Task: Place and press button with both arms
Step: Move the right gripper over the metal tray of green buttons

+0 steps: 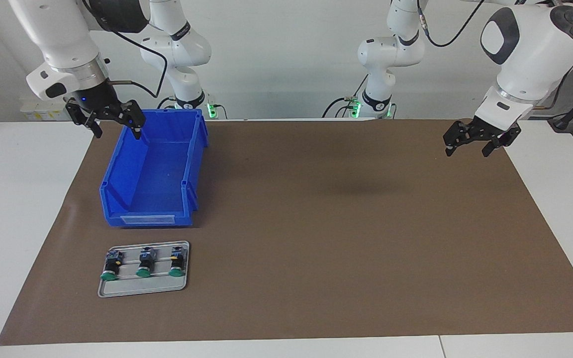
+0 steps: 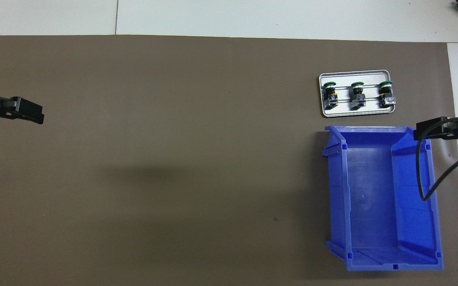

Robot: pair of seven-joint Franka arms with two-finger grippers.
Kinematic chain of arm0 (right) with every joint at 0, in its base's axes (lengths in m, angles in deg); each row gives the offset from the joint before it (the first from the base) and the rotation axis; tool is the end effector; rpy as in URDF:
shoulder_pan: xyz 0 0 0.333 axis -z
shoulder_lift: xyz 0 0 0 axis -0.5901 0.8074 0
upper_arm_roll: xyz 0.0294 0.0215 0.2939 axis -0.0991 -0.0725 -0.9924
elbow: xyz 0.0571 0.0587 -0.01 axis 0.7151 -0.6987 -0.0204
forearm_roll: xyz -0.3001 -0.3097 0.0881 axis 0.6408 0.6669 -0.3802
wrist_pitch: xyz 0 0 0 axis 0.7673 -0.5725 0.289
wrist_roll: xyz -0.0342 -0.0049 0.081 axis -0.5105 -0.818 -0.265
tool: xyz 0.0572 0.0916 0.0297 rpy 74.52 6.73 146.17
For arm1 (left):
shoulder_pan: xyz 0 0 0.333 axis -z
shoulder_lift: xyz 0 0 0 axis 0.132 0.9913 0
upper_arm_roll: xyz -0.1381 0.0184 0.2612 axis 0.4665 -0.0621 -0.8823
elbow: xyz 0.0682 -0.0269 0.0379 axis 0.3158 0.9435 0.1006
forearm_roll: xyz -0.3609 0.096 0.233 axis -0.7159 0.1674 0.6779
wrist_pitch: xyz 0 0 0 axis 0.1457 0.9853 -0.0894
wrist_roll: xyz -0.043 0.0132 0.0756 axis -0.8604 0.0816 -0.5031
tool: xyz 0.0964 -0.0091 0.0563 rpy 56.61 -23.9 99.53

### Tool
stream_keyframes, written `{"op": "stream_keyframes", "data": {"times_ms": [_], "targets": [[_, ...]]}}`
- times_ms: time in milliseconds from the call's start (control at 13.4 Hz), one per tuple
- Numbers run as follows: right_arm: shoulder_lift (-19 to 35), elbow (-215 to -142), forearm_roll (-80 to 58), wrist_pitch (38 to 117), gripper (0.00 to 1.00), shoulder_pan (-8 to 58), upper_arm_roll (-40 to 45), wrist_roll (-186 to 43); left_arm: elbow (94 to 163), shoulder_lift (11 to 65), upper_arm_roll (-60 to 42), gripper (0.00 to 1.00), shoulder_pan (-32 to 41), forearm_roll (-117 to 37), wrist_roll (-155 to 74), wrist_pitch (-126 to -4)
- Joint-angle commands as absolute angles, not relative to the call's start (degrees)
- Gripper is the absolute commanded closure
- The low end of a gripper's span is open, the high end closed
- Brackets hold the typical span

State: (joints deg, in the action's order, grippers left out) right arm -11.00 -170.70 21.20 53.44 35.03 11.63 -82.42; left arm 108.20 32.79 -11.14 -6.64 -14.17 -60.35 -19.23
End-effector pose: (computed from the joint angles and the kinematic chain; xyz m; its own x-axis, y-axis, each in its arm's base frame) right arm 0.5865 -0.0133 0.5896 0.9978 -0.0647 0.0146 -0.0651 -0.9975 0.0270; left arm 0.6289 -0.0217 0.5647 0.9936 -0.1116 -0.0169 -0.1118 -0.9937 -0.0088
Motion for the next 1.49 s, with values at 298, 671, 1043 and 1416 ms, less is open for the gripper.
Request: {"op": "stream_keyframes", "data": {"times_ms": [298, 671, 1043, 1416], "targets": [[-12.2, -171.3, 21.9, 54.6, 0.0, 35.6, 11.4, -81.7, 110.0, 31.1, -10.8, 0.0, -6.8, -13.5, -60.1, -22.0], [-7.8, -172.7, 21.0, 67.6, 0.0, 36.4, 11.2, -79.3, 108.7, 31.2, -10.1, 0.0, -5.9, -17.0, -60.1, -23.0], [7.8, -169.4, 20.7, 82.4, 0.0, 38.3, 11.2, -73.4, 109.3, 30.7, -10.2, 0.0, -6.0, -18.6, -60.1, -22.7], [18.3, -169.6, 15.0, 95.8, 0.0, 38.4, 11.2, -73.3, 109.8, 30.4, -10.3, 0.0, -6.7, -18.4, -60.0, -21.9]]}}
